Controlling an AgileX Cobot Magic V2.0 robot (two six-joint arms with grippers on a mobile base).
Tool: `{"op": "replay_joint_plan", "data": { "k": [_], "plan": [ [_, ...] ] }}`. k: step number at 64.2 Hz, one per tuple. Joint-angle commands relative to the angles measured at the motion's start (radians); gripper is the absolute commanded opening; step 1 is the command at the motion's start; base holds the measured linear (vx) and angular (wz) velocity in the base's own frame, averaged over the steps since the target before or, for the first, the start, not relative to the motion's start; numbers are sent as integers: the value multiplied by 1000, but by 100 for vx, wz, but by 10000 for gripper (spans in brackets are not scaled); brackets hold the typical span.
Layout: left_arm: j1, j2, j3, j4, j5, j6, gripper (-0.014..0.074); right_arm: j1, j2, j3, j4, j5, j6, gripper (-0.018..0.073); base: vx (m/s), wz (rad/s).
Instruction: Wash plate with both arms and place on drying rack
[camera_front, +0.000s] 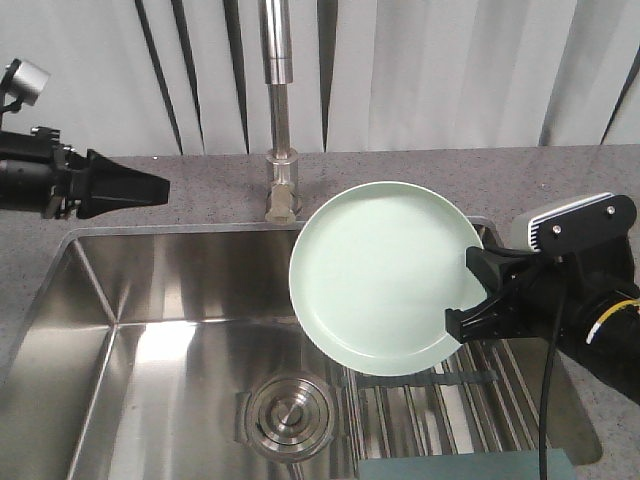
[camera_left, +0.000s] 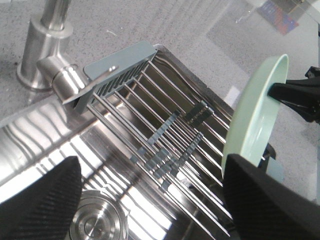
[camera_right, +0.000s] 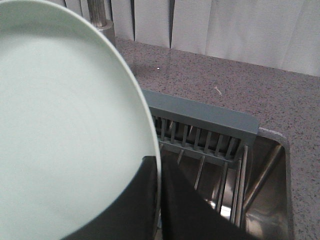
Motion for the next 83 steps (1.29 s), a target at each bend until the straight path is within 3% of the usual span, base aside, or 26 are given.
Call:
{"op": "replay_joint_plan", "data": {
  "k": [1,17,83],
  "plan": [
    [31,-103,69,-109,46,61,552,-3,-23,-28,-8,-82,-2,-5,0,0],
    [105,-217,270,-135,45,124,552,-3,-23,-28,-8,-82,-2,-5,0,0],
    [103,-231,276,-120,45,120,552,-3,-23,-28,-8,-83,9,-5,0,0]
  ]
}}
